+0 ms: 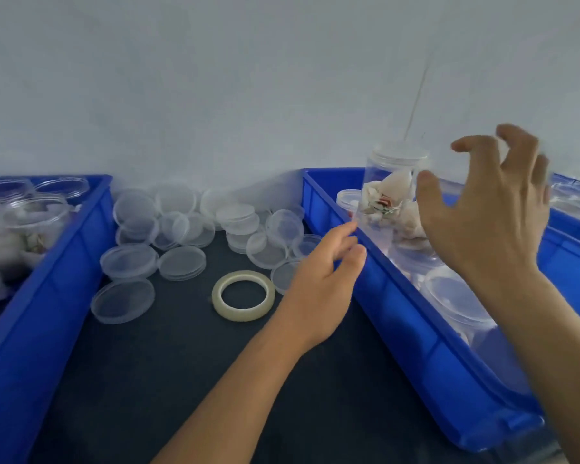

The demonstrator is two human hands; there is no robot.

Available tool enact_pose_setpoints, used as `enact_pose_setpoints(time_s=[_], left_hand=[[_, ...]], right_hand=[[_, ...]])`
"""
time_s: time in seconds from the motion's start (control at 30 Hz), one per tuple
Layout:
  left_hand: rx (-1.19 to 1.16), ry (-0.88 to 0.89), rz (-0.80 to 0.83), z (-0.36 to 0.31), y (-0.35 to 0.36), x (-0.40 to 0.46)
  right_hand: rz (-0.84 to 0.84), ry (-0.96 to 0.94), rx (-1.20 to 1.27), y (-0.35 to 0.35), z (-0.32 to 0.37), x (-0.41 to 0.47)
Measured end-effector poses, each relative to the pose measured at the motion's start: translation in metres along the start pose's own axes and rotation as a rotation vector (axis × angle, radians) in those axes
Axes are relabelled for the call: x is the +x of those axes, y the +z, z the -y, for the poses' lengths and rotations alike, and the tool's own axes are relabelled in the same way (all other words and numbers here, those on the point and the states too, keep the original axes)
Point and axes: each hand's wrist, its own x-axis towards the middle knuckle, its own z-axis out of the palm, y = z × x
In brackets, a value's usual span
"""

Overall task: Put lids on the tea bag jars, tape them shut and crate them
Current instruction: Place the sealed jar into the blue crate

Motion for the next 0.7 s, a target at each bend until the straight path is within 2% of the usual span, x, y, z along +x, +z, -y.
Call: enact_pose_setpoints(time_s=[0.07, 0.17, 0.23, 0.3, 0.37, 0.43, 0.5, 0.6, 0.7], left_hand=[[0.022, -0.024, -0.093, 0.009, -0.028, -0.018], [0.072, -0.118, -0.272, 0.026, -0.071, -0.045], [0.109, -0.212, -0.415, 0.039, -0.097, -0.061], [0.132, -0.319, -0.539, 0.05, -0.115, -0.076], [0.135, -0.385, -0.624, 0.058, -0.13, -0.088], [0.11, -0.4, -0.668, 0.062, -0.137, -0.093], [0.058, -0.373, -0.734, 0.063, -0.151, -0.097], [-0.067, -0.341, -0.882, 0.063, -0.169, -0.099], [-0.109, -0.318, -1.004, 0.065, -0.177, -0.098]], right_hand=[[-0.086, -0.144, -0.016, -0.002, 0.027, -0.006], [-0.027, -0.369, 0.142, 0.004, 0.077, -0.03], [0.141, -0.448, 0.292, 0.018, 0.111, -0.059], [0.413, -0.432, 0.369, 0.042, 0.137, -0.09], [0.658, -0.411, 0.353, 0.073, 0.153, -0.118], [0.779, -0.391, 0.332, 0.101, 0.155, -0.14], [0.807, -0.426, 0.281, 0.12, 0.161, -0.158], [0.764, -0.509, 0.159, 0.134, 0.173, -0.166], [0.788, -0.44, 0.309, 0.135, 0.189, -0.158]])
